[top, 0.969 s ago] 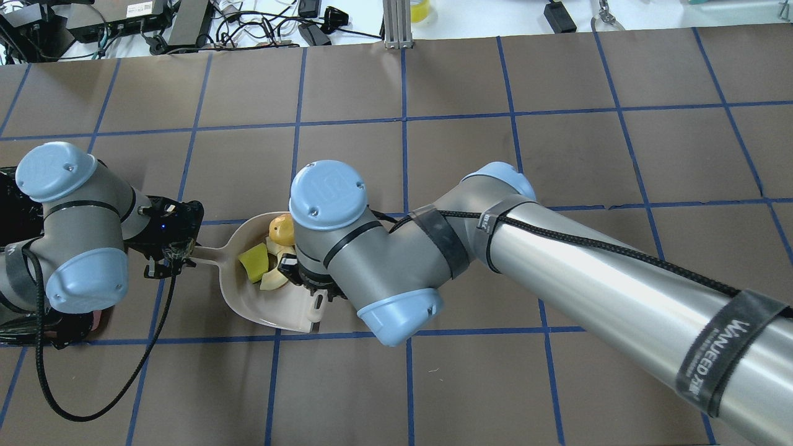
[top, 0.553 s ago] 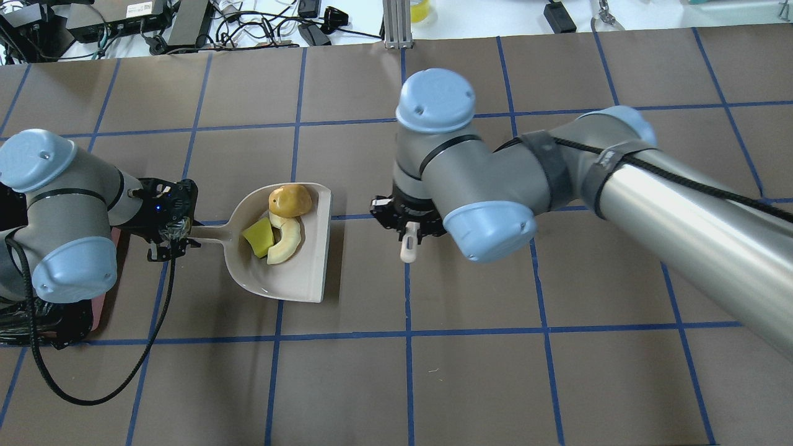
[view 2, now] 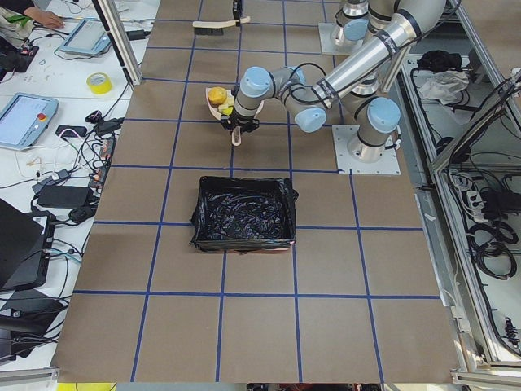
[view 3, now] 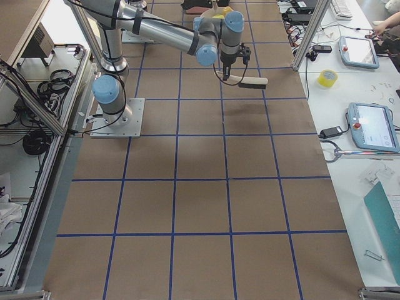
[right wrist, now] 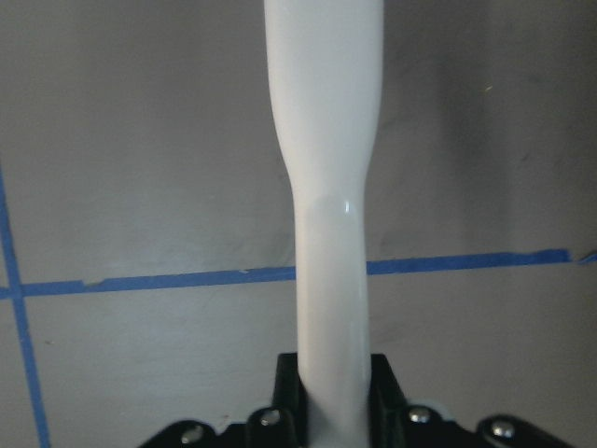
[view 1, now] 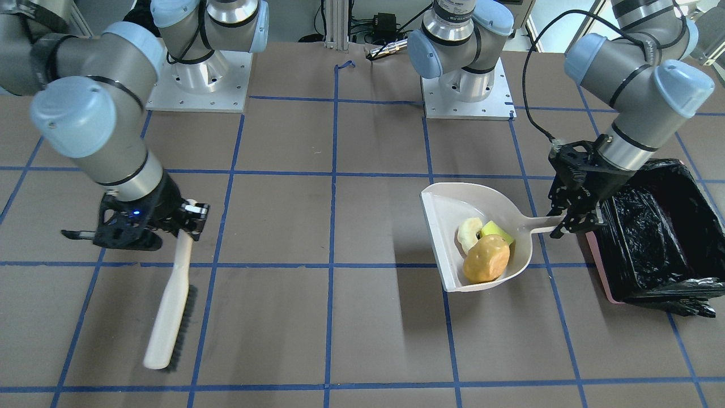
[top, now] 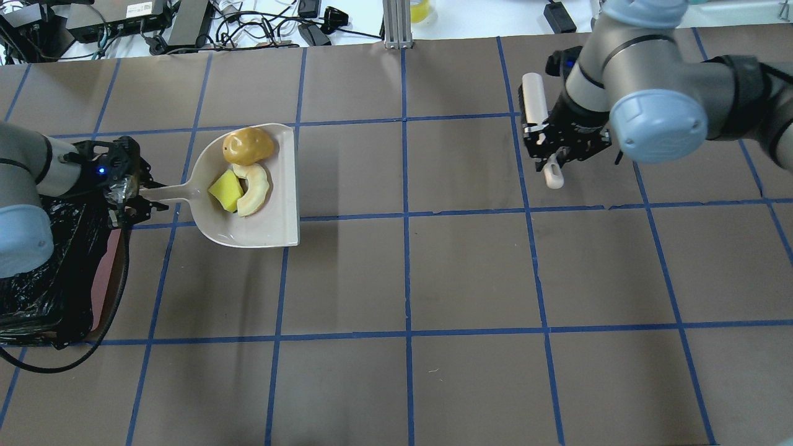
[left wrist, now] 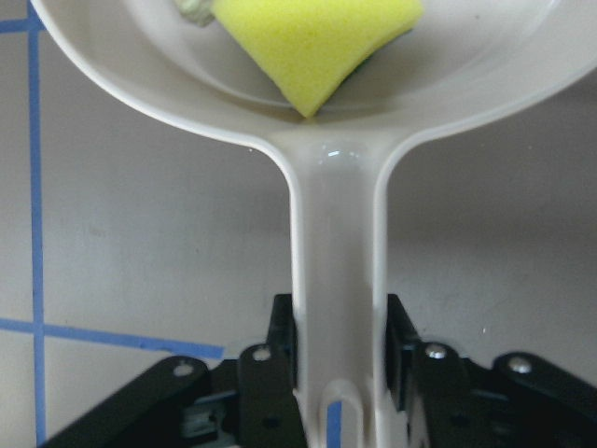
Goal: Sweep and dump trash into bin
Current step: 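Lift the dustpan over the bin with left gripper while right brush withdraws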
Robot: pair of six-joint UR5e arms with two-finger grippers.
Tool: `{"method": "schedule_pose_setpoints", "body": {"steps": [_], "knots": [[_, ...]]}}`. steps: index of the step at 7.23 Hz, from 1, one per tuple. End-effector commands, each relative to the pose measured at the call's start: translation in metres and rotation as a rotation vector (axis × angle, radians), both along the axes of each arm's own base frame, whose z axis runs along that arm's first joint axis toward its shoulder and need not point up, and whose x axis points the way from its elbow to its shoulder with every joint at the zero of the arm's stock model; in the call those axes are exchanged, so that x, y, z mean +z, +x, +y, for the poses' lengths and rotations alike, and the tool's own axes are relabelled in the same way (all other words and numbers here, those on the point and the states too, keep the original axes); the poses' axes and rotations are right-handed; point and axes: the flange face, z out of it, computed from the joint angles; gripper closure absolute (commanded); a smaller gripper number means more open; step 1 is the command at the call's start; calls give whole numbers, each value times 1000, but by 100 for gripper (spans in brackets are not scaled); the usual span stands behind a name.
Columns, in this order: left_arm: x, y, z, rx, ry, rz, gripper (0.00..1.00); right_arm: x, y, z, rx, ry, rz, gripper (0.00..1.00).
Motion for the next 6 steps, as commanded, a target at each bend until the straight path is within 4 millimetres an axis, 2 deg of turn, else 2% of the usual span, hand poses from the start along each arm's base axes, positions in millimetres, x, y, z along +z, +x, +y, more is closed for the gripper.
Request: {"method": "schedule_pose_setpoints", "body": {"steps": [1,2,4,5,6], "knots": [[51,76,3,47,44,88,100,-23,-103,-19,-6,27,54,100],[75,109,11,3,65,102,100,-37,-138,-18,14,38,48,100],[72,184,37,7,58,73,100,-53,-157,-9,41,31,86,100],[77,216,45,-19,45,24,100,-64,-170,0,20,48,76,100],[80,249,52,-14,75,-31,100,-78,-171,12,20,58,75,100]]}}
